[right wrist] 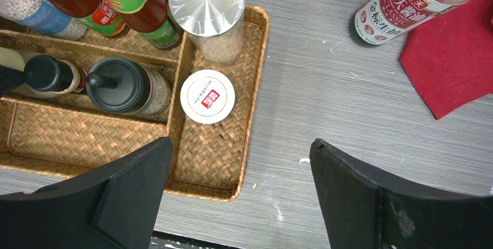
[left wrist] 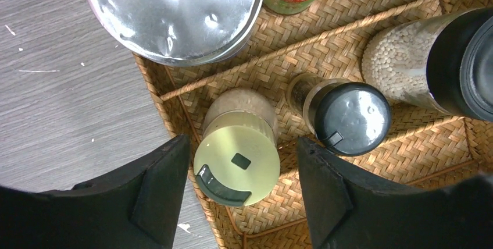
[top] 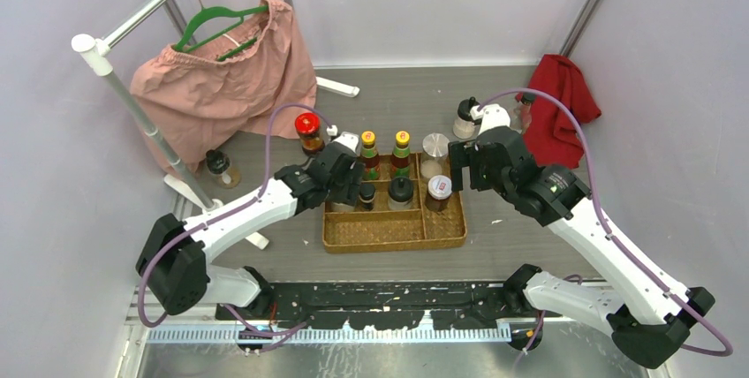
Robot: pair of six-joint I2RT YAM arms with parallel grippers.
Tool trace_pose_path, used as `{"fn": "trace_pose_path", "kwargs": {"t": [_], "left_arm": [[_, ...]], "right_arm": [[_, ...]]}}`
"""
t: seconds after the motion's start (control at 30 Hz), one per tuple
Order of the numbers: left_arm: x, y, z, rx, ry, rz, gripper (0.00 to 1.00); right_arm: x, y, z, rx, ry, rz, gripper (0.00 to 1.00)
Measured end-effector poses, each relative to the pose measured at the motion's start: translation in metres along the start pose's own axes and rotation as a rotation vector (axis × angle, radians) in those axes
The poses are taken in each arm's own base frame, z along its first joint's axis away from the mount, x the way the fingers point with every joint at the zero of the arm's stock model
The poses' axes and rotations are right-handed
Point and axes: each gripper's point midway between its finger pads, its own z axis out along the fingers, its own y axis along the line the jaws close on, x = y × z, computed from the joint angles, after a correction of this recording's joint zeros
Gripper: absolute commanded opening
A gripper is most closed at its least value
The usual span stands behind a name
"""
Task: Organize the condiment bottles
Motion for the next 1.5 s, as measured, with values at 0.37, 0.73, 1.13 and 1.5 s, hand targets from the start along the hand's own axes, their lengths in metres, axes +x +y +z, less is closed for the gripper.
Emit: {"fn": "trace_pose_path", "kwargs": {"t": [0.37,0.73,1.13,1.5], "left_arm": [[-0.086,-0.004,-0.068,-0.003,-0.145,-0.011,0.89],[-0.151,0.114,-0.073,-0.199,-0.211,-0.228,0.88],[-0.124,0.136,0.017,-0.198,-0.036,-0.223,0.88],[-0.127,0.146,0.067,-0.196,-0.005,-0.235,0.85]], "right_arm": [[-0.006,0.003,0.003,0.004,0.007,-0.007,1.0],[-0.085,-0.03,0.057,0.088,-0.021,0.136,1.0],[-0.073,-0.022,0.07,0.016,0.041,0.177,1.0],[-0.072,-0.021,0.063,-0.002,0.033,0.181,1.0]]}}
